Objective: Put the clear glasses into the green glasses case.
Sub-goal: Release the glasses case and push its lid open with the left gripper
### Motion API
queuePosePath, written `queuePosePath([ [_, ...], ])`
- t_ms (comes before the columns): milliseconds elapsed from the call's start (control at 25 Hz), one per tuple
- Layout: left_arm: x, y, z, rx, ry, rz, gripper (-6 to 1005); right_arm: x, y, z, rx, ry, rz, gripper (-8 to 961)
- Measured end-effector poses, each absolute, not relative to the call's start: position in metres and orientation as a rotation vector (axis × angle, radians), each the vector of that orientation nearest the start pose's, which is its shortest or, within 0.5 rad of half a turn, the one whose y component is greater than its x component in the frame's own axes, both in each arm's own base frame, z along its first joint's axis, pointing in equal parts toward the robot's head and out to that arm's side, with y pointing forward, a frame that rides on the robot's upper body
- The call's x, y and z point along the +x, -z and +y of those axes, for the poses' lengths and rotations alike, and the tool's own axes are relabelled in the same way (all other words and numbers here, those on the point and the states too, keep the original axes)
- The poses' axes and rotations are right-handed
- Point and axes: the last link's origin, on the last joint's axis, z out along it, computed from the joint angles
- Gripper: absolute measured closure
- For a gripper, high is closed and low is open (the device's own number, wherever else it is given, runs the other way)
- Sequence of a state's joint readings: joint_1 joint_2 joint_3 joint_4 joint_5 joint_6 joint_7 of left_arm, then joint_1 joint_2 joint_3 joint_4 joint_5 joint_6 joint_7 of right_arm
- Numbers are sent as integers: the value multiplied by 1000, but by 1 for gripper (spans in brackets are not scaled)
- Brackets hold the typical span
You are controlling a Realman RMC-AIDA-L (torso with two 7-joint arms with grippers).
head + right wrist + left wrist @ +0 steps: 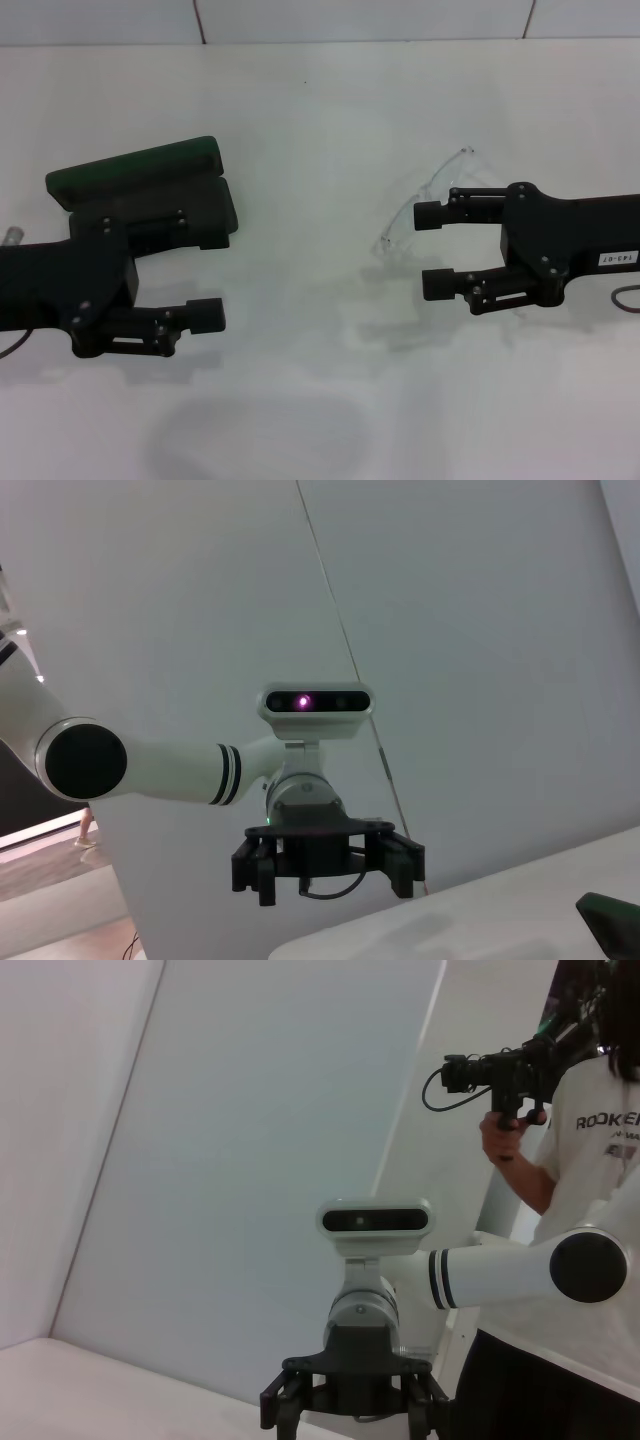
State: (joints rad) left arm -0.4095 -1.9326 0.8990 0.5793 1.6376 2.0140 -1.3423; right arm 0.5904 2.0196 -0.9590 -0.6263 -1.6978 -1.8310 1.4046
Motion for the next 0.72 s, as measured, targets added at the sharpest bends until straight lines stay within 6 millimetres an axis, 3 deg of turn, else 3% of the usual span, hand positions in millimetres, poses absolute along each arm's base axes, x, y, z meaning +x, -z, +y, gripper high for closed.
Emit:
queuePosePath([
  [720, -256, -52, 263, -2917, 1217, -476, 139, 210, -12, 305, -2954, -1121, 417, 152],
])
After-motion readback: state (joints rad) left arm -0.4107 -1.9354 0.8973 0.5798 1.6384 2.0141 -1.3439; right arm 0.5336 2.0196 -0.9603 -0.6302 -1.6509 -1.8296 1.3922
